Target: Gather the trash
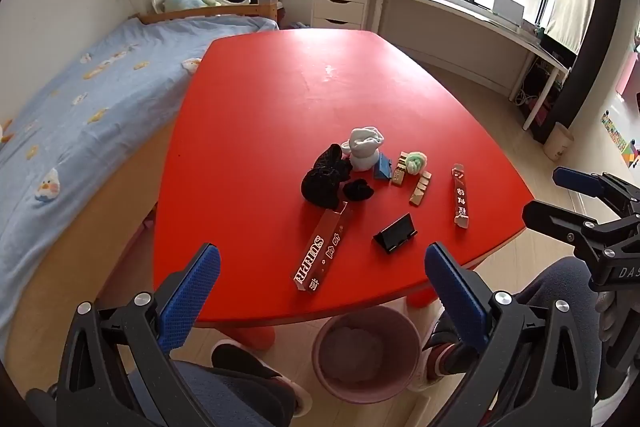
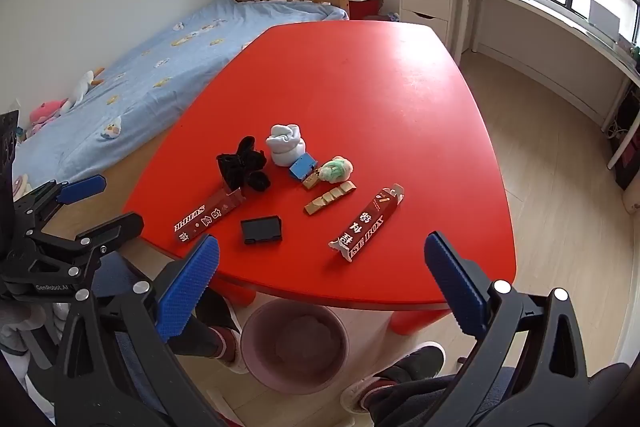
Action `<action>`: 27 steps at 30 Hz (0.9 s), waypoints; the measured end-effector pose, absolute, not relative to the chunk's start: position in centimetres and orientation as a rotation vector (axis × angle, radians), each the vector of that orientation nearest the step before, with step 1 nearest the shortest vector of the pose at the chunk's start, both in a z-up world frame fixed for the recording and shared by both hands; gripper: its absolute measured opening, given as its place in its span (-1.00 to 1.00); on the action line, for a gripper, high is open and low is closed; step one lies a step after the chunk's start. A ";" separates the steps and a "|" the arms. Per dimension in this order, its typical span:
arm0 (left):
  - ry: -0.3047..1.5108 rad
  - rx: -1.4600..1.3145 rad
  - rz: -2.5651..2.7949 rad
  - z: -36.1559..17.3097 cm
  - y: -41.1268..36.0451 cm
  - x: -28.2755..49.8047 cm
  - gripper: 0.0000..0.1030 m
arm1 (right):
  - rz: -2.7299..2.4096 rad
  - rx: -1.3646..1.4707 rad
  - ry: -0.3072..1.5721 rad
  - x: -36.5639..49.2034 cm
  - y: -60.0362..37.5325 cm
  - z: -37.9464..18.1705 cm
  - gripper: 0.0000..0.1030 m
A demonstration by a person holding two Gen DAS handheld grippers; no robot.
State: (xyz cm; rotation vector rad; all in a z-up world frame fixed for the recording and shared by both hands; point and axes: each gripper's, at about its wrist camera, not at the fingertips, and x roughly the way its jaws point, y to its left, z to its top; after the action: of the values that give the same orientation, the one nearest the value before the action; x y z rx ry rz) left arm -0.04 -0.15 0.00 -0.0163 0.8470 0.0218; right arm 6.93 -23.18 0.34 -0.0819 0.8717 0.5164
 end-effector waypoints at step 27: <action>0.852 -0.037 0.002 0.3 0.1 0.0 0.90 | 0.438 -0.156 0.869 6.9 -22.7 0.7 0.95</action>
State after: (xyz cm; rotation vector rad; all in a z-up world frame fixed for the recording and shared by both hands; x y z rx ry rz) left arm 0.00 0.05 0.32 -0.0373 0.8523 0.0023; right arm 6.95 -22.68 0.71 -0.1555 0.8688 0.4380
